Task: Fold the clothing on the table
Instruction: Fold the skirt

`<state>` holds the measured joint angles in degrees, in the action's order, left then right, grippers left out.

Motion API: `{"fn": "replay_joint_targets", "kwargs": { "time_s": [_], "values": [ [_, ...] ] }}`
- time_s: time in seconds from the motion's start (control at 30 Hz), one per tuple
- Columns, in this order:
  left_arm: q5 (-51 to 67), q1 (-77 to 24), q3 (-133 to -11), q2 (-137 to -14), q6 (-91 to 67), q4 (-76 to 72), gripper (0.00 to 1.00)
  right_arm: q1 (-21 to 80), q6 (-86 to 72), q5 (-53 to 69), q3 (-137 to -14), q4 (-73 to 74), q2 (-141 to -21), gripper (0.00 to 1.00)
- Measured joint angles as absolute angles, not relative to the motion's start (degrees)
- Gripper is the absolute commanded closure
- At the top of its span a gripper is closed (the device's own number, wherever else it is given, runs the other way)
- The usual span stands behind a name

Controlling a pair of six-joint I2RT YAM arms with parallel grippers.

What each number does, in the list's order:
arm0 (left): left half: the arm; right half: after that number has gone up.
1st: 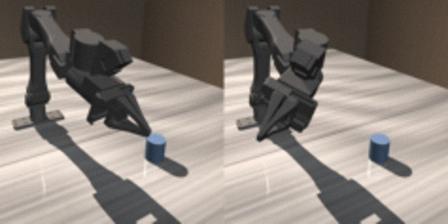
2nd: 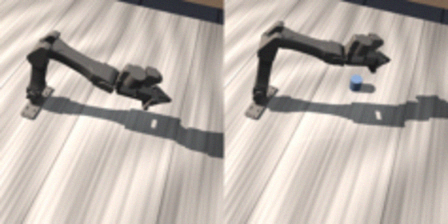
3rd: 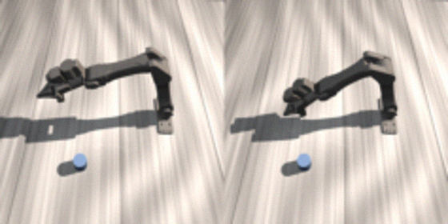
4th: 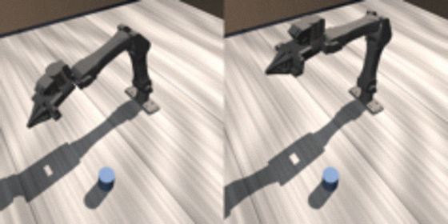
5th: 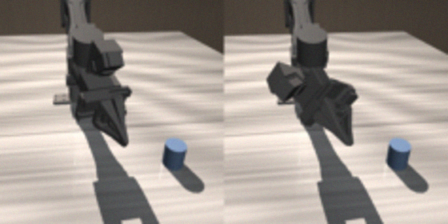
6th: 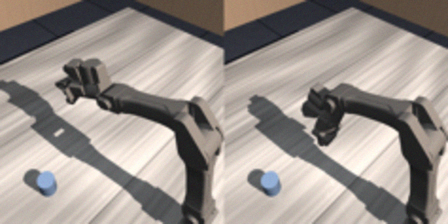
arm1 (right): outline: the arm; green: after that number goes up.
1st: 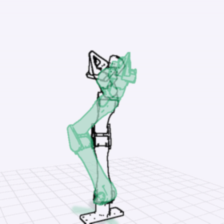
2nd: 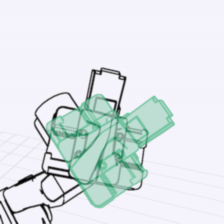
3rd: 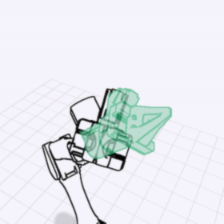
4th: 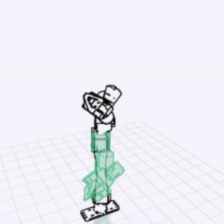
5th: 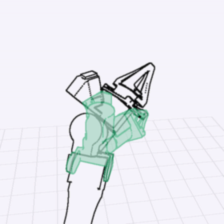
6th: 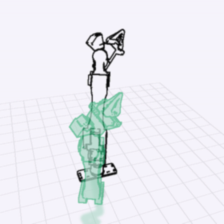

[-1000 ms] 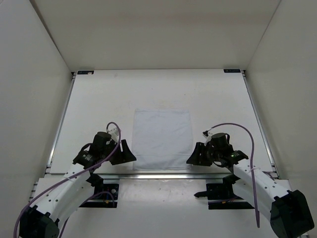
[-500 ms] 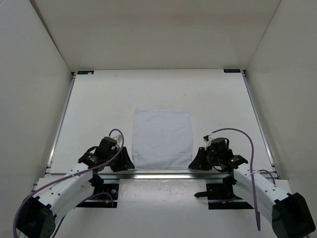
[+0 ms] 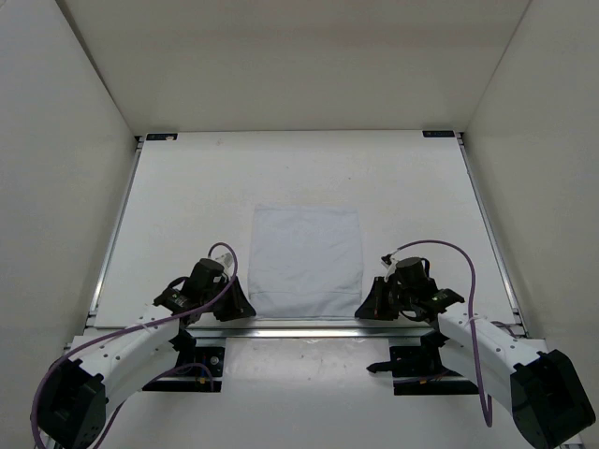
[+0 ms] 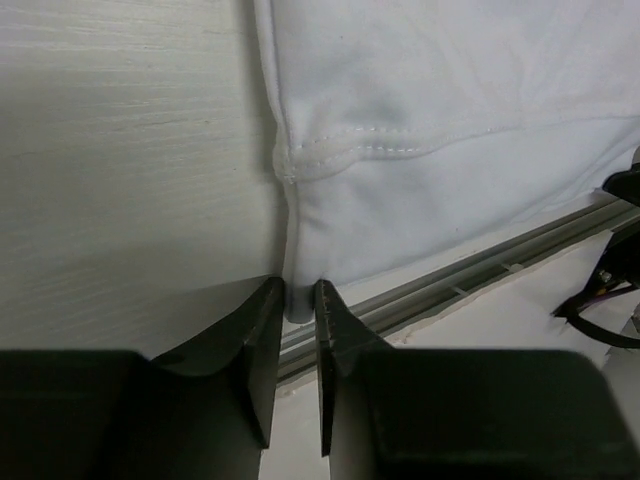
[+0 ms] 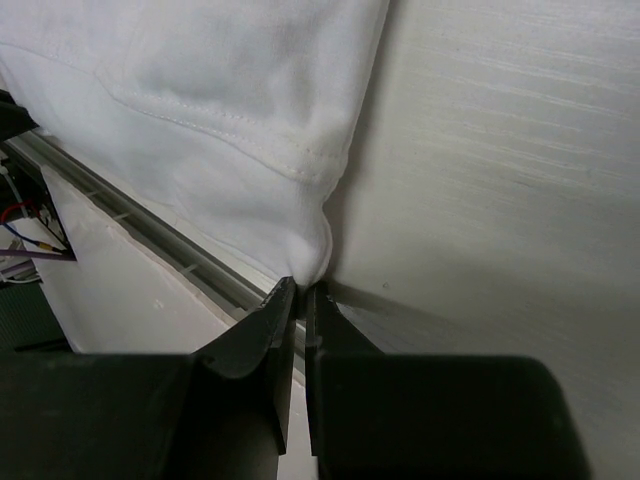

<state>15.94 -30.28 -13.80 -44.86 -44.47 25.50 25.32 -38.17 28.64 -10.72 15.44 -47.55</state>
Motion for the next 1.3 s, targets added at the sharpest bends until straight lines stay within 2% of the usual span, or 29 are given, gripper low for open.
{"fn": "replay_joint_targets", "kwargs": {
  "time_s": [0.1, 0.13, 0.37, 0.6, 0.73, 0.87, 1.0, 1.07, 1.17, 1.3],
  "values": [
    [15.9, -30.2, -13.5, -45.4, -44.4, 25.0, 0.99, 25.0, -38.1, 28.4, -11.1, 15.6, -47.8, 0.99],
    [15.9, -30.2, -13.5, -45.5, -44.5, 24.9, 1.00, 25.1, -38.1, 28.3, -11.3, 15.7, -48.0, 1.00],
    [15.2, -29.7, -17.1, -48.3, -43.0, 26.7, 1.00, 24.5, -37.5, 27.6, -16.6, 17.6, -50.6, 1.00],
    [15.9, -24.4, -37.5, -63.9, -36.0, 28.3, 1.00, 16.7, -32.0, 28.3, -31.2, 18.0, -60.6, 1.00],
    [16.0, -22.0, -54.4, -79.0, -31.6, 28.9, 1.00, 11.1, -26.3, 29.4, -47.4, 20.7, -73.6, 1.00],
    [15.6, -21.3, -77.7, -92.7, -27.4, 31.5, 1.00, 8.5, -21.3, 29.2, -70.7, 23.7, -85.5, 1.00],
    [14.2, -20.7, -96.8, -98.3, -24.0, 32.9, 1.00, 7.7, -17.6, 27.8, -91.3, 25.7, -91.3, 1.00],
    [12.6, -20.7, -101.2, -97.6, -22.4, 32.2, 1.00, 7.8, -15.8, 26.4, -97.4, 25.5, -91.7, 1.00],
    [10.1, -20.8, -100.2, -92.9, -20.6, 30.7, 1.00, 8.3, -13.9, 25.7, -97.1, 24.3, -88.9, 1.00],
    [9.4, -21.0, -88.9, -85.0, -19.7, 29.1, 1.00, 9.2, -13.3, 25.3, -82.7, 23.2, -82.1, 1.00]
  ]
}}
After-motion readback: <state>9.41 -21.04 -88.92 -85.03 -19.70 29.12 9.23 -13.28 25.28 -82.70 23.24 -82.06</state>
